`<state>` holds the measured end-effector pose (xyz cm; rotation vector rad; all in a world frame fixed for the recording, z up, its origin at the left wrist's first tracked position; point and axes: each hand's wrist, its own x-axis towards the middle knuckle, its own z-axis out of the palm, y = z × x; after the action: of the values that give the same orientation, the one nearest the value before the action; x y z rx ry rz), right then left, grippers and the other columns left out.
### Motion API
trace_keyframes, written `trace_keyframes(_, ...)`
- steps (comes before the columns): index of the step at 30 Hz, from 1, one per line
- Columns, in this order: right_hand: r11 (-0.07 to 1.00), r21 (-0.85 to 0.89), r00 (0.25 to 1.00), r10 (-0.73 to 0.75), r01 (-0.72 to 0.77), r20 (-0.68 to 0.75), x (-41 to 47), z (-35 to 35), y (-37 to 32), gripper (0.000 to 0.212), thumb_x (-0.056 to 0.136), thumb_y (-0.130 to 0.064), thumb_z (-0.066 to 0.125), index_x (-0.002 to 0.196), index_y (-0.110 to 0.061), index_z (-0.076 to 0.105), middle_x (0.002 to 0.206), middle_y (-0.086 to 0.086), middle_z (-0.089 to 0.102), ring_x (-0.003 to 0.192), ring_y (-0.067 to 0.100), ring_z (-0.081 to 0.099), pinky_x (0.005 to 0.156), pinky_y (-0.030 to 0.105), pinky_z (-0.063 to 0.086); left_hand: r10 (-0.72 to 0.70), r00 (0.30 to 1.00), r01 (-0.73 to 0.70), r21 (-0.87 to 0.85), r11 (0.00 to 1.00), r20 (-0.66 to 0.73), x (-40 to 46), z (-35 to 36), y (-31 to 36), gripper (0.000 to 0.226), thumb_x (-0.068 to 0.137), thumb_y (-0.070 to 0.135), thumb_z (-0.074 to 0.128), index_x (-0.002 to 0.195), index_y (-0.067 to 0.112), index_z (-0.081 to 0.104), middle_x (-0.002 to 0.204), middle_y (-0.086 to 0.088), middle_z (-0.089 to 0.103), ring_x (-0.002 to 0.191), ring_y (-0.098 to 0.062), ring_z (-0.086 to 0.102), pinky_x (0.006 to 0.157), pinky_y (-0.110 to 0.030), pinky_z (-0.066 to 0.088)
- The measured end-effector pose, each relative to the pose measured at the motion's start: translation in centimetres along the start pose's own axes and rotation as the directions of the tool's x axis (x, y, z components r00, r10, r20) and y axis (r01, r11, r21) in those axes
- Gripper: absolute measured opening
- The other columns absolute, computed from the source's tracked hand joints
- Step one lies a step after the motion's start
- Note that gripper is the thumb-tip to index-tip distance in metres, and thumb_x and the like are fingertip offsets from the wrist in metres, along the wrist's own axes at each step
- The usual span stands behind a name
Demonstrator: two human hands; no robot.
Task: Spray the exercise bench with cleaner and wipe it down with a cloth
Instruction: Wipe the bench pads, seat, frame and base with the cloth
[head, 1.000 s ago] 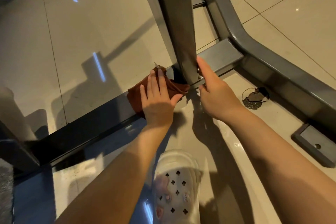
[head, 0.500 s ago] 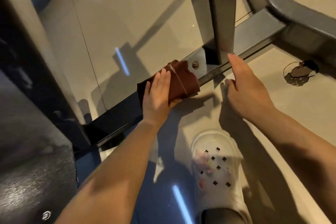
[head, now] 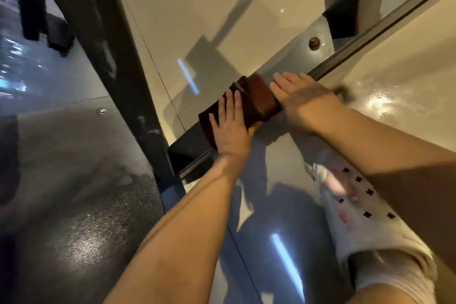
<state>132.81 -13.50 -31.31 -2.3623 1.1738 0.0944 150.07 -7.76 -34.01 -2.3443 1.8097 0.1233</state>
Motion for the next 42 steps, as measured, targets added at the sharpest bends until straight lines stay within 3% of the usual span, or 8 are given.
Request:
trace_keyframes(4, 0.997, -0.026, 0.997, 0.074, -0.073, 0.034, 0.4, 0.5, 0.1, 0.063, 0.105, -0.038, 0.028, 0.156, -0.012, 0.003, 0.164, 0.007, -0.004, 0.151, 0.019, 0.0, 0.12, 0.037, 0.003, 0.18, 0.984, -0.18, 0.051, 0.982, -0.001, 1.9, -0.5, 3.6, 0.083, 0.096, 0.045, 0.048, 0.155, 0.018, -0.003, 0.163, 0.0, -0.005, 0.15, -0.021, -0.003, 0.118, -0.05, 0.002)
trace_keyframes(8, 0.995, -0.031, 0.987, 0.094, -0.091, 0.128, -0.2, -0.5, 0.3, 0.07, 0.1, -0.024, 0.037, 0.156, -0.018, -0.005, 0.163, 0.0, -0.016, 0.15, 0.013, -0.009, 0.12, 0.036, -0.002, 0.326, 0.941, -0.327, -0.001, 0.945, -0.093, 1.3, 0.5, -1.3, 0.079, 0.09, 0.05, 0.051, 0.153, 0.018, 0.016, 0.161, -0.006, 0.018, 0.148, -0.024, 0.015, 0.116, -0.053, 0.014)
trace_keyframes(19, 0.991, 0.09, 0.987, 0.091, -0.103, 0.133, -0.1, -0.6, -0.1, 0.074, 0.097, -0.007, 0.039, 0.156, -0.018, -0.004, 0.163, 0.0, -0.017, 0.15, 0.015, -0.011, 0.122, 0.036, 0.0, 0.077, 0.994, -0.077, 0.004, 0.997, -0.071, -5.2, 3.2, -15.0, 0.092, 0.077, 0.016, 0.078, 0.148, 0.011, 0.019, 0.151, -0.024, 0.034, 0.138, -0.045, 0.032, 0.112, -0.06, 0.026)
trace_keyframes(25, 0.986, 0.103, 0.988, 0.117, -0.127, 0.097, 0.0, 0.2, -0.5, 0.075, 0.097, -0.004, 0.039, 0.156, -0.017, -0.006, 0.162, 0.0, -0.018, 0.149, 0.016, -0.013, 0.123, 0.037, 0.001, -0.053, 0.997, 0.046, 0.124, 0.991, 0.061, -3.8, 2.3, -10.9, 0.078, 0.098, 0.044, 0.046, 0.149, 0.024, -0.01, 0.162, -0.004, -0.008, 0.149, -0.024, -0.007, 0.118, -0.045, -0.003)
trace_keyframes(31, 0.992, 0.076, 0.991, 0.089, -0.097, 0.095, 0.6, 0.5, 0.2, 0.077, 0.097, -0.014, 0.046, 0.156, -0.016, -0.003, 0.163, 0.001, -0.015, 0.15, 0.017, -0.011, 0.123, 0.038, 0.004, 0.15, 0.988, -0.148, 0.064, 0.987, -0.025, -0.9, 0.7, -1.3, 0.071, 0.1, 0.038, 0.041, 0.154, 0.026, -0.003, 0.163, 0.001, -0.005, 0.149, -0.021, -0.006, 0.117, -0.052, -0.004)
trace_keyframes(36, 0.994, 0.062, 0.992, 0.086, -0.092, 0.087, 0.6, 0.6, 0.3, 0.077, 0.096, -0.014, 0.045, 0.156, -0.016, -0.003, 0.163, 0.001, -0.014, 0.15, 0.016, -0.01, 0.122, 0.038, 0.004, 0.253, 0.967, -0.252, 0.049, 0.967, -0.028, -0.4, 1.0, -2.7, 0.068, 0.099, 0.038, 0.044, 0.153, 0.029, 0.004, 0.163, 0.001, 0.0, 0.15, -0.021, -0.002, 0.118, -0.05, -0.001)
trace_keyframes(40, 0.993, 0.069, 0.991, 0.084, -0.091, 0.101, 0.3, 0.2, 0.3, 0.071, 0.1, -0.016, 0.039, 0.156, -0.018, -0.004, 0.163, -0.001, -0.016, 0.15, 0.015, -0.012, 0.122, 0.037, 0.002, 0.151, 0.985, -0.15, 0.021, 0.988, -0.081, -2.3, 1.9, -8.0, 0.083, 0.089, 0.032, 0.062, 0.15, 0.023, 0.006, 0.161, -0.006, 0.014, 0.149, -0.026, 0.011, 0.116, -0.052, 0.005)
trace_keyframes(42, 0.992, 0.084, 0.993, 0.087, -0.094, 0.078, 0.4, 0.6, 0.3, 0.07, 0.101, -0.017, 0.039, 0.156, -0.017, -0.004, 0.163, 0.0, -0.016, 0.15, 0.016, -0.012, 0.122, 0.038, 0.003, 0.048, 0.999, -0.049, 0.055, 0.997, 0.014, -3.3, 2.0, -9.3, 0.084, 0.093, 0.037, 0.057, 0.145, 0.026, -0.008, 0.162, -0.005, 0.002, 0.15, -0.024, 0.003, 0.117, -0.049, 0.002)
